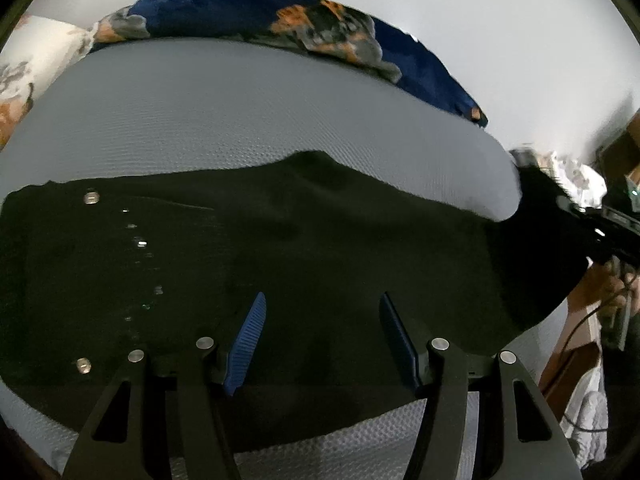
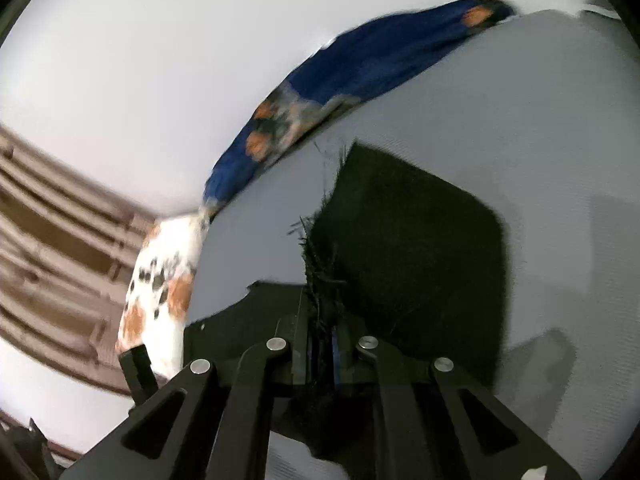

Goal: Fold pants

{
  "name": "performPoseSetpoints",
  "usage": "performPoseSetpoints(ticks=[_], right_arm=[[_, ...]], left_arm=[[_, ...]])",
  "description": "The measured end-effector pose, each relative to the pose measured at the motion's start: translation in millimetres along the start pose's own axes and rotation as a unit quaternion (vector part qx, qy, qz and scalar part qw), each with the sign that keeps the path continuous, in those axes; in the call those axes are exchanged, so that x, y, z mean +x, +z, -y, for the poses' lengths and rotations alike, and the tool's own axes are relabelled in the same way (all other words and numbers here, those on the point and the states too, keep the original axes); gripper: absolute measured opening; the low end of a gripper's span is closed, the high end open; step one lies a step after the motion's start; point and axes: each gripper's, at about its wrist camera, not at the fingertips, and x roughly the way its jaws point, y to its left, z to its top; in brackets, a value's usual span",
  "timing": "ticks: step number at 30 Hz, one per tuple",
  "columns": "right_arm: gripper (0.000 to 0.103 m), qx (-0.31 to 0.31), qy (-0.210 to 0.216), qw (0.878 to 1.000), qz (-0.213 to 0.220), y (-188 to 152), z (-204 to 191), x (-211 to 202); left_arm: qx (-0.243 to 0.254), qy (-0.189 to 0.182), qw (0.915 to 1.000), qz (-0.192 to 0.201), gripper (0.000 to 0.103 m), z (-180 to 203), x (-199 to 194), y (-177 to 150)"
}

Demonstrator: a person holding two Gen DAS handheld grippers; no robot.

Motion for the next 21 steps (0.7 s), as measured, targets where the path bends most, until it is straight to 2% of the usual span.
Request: performPoseSetpoints(ticks=[6, 10, 17, 21], right_arm=[[0.008, -0.029, 0.019, 0.997, -0.066, -11, -40, 77], [0.008, -0.039, 0.028, 0.993, -0.112, -31, -56, 122], [0.008, -0.068, 0.011, 0.98, -0.185, -70, -71, 176], [0.008, -0.092, -0.003, 0.975, -0.202, -85, -78, 188]], left_arm=[[-0.019, -0.009, 0.9996, 0.02, 0.06, -17, -18, -1], [-0.025, -0.015, 0.9993, 0.024, 0.06, -21, -19, 0], [-0.04, -0.046, 0.998, 0.019, 0.06, -26, -18, -1], [-0.04, -0.056, 0.9975, 0.016, 0.06, -24, -17, 1]])
